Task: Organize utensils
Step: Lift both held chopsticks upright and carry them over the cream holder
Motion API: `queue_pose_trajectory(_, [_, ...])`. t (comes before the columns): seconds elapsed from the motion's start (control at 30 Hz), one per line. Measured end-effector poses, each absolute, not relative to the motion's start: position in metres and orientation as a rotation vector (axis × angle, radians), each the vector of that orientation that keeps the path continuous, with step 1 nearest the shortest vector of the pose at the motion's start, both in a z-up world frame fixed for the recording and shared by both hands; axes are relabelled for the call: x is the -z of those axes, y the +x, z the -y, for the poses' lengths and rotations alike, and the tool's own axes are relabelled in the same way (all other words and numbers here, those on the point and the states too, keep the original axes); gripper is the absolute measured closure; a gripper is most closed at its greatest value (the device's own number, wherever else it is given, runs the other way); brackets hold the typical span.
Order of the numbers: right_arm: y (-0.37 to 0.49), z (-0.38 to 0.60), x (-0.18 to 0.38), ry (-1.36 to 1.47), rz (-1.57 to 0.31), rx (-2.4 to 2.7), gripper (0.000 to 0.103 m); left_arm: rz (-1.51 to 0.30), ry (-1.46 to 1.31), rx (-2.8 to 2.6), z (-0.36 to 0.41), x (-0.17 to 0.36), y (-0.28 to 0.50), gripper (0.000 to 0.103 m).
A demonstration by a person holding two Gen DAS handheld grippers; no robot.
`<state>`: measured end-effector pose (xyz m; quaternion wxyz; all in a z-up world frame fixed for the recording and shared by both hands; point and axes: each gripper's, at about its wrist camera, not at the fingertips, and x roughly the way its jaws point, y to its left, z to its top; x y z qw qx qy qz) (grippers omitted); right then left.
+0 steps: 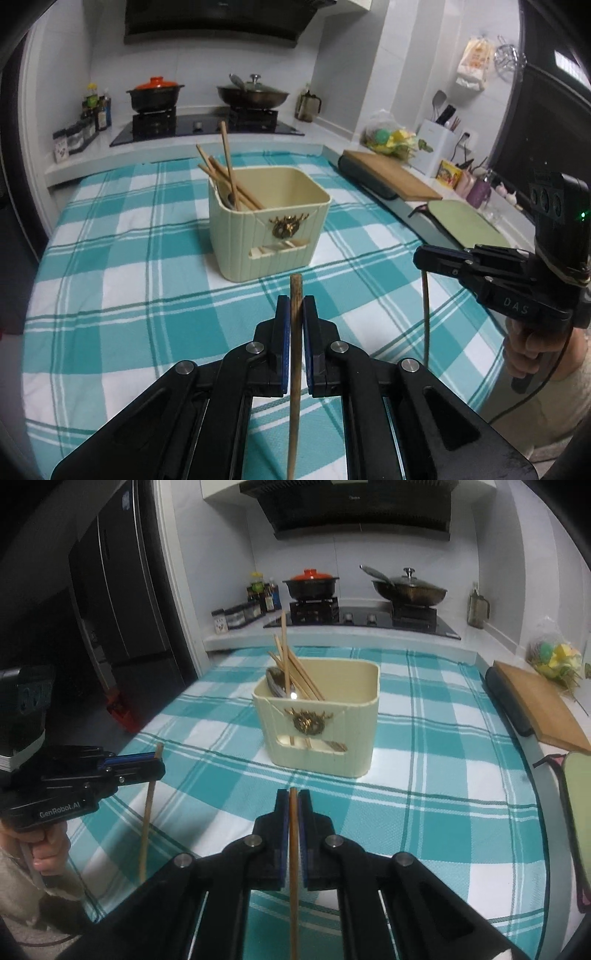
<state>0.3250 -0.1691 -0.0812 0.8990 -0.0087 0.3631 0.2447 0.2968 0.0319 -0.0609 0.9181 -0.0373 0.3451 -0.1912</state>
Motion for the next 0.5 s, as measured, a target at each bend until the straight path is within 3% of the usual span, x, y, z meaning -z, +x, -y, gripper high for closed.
queue_pose_trajectory(0.5, [0.269,0.175,0.007,0.039,-0.502,-0.493,0.098,-0.515,-0.117,0.395,-0.034,0.007,0.257,0.098])
